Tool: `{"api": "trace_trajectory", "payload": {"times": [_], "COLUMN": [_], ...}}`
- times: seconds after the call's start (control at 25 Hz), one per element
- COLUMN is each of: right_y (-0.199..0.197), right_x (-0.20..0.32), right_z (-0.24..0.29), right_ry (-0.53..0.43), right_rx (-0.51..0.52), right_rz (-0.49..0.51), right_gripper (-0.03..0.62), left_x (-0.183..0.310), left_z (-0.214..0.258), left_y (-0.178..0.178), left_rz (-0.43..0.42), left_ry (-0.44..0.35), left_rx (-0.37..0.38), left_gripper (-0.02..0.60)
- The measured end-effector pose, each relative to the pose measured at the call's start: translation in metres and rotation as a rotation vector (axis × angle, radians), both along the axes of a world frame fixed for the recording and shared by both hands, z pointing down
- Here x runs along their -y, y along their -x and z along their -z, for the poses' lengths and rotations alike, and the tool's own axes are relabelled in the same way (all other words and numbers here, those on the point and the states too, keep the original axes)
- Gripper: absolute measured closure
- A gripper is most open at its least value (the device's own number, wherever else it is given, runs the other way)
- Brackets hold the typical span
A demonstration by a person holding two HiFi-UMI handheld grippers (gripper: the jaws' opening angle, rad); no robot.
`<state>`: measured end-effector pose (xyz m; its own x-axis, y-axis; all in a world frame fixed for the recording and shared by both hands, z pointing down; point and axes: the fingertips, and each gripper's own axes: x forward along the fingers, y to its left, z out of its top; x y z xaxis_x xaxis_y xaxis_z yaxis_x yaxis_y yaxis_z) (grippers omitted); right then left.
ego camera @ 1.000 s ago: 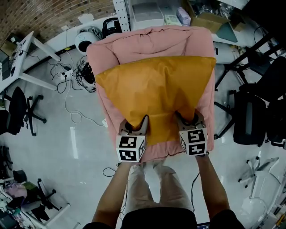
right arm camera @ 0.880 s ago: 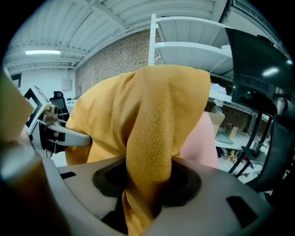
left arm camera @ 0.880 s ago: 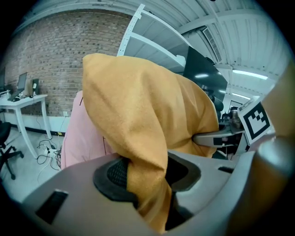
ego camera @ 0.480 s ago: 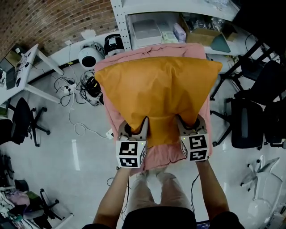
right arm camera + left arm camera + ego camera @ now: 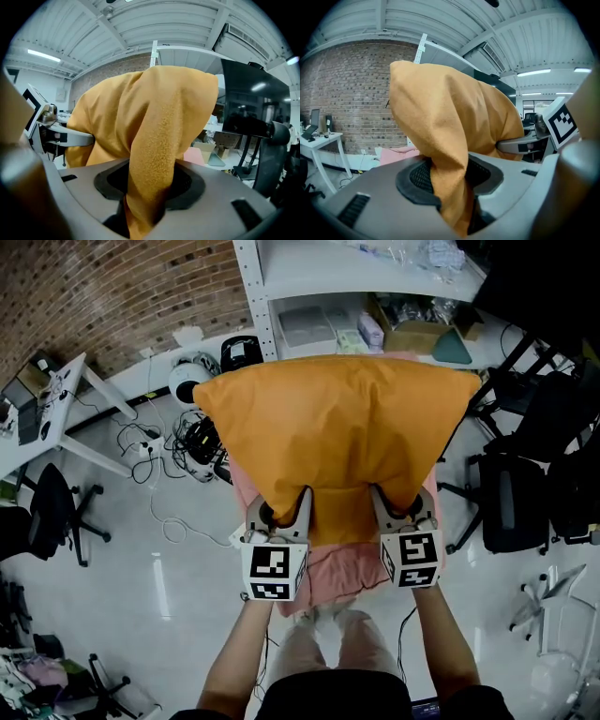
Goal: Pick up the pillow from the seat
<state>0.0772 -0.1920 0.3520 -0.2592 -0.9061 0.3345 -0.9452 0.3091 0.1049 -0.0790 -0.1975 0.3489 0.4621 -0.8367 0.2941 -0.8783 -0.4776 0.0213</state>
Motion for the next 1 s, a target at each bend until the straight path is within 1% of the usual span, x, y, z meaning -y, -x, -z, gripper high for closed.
{"api": "trace_trajectory", "payload": {"times": [0.52,0.68,1.0], "right_y": [0.016,0.019,0.040], "right_x": [-0.035,-0.048,-0.068], "right_z": [0.071,0.084,0.112], "right_ry": [-0.095,-0.119,-0.160], "right_rx": [-0.029,-0.038,-0.053], "right_rz": [-0.031,-0.043,-0.063], "right_gripper": [0.399,0.399,0.399], "left_x": [-0.030,-0.041,-0.058], "left_z": [0.067,0.079,0.106], "left_y": [0.016,0.018,0.038], "left_rz": [-0.027,-0.034,-0.053], "left_ry": [-0.085,-0.101,-0.133], "left_rx": [-0.033,-0.038,-0.044], "left_gripper": [0.417,0.417,0.417]}}
